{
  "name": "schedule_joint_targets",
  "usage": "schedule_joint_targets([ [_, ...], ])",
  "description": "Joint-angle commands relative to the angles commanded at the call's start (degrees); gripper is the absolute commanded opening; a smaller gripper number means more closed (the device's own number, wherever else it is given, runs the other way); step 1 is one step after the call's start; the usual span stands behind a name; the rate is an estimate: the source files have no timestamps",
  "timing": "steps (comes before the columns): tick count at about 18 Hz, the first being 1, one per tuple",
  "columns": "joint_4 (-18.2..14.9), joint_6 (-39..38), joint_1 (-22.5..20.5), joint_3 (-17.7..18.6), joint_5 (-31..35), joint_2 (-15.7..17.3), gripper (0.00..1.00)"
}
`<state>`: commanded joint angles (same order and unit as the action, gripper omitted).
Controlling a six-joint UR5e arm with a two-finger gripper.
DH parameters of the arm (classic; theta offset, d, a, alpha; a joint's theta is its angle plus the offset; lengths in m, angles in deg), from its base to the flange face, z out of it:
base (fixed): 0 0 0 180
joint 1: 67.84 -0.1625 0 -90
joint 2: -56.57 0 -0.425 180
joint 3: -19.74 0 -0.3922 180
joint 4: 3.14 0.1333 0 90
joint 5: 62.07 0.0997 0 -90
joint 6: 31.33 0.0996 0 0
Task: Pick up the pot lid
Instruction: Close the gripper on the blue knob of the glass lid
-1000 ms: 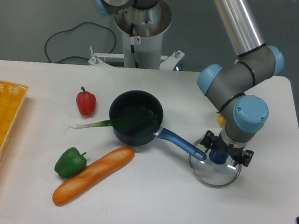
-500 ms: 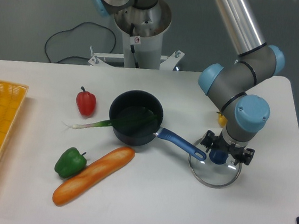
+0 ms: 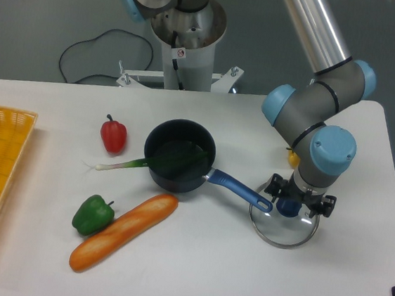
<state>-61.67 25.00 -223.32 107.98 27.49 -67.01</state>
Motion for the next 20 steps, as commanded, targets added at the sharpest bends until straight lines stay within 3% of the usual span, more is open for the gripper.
schedule_joint_targets([
  [5, 0.09, 0.26, 0.09, 0.00, 0.00, -0.26, 1.00],
  [15, 0.00, 0.44, 0.62, -0.09, 1.93, -0.35, 0.55],
  [17, -0.17, 0.44, 0.70, -0.18, 1.93, -0.35, 0.31],
  [20, -0.18, 0.53, 0.70, -0.44, 1.85, -0.35, 0.27],
])
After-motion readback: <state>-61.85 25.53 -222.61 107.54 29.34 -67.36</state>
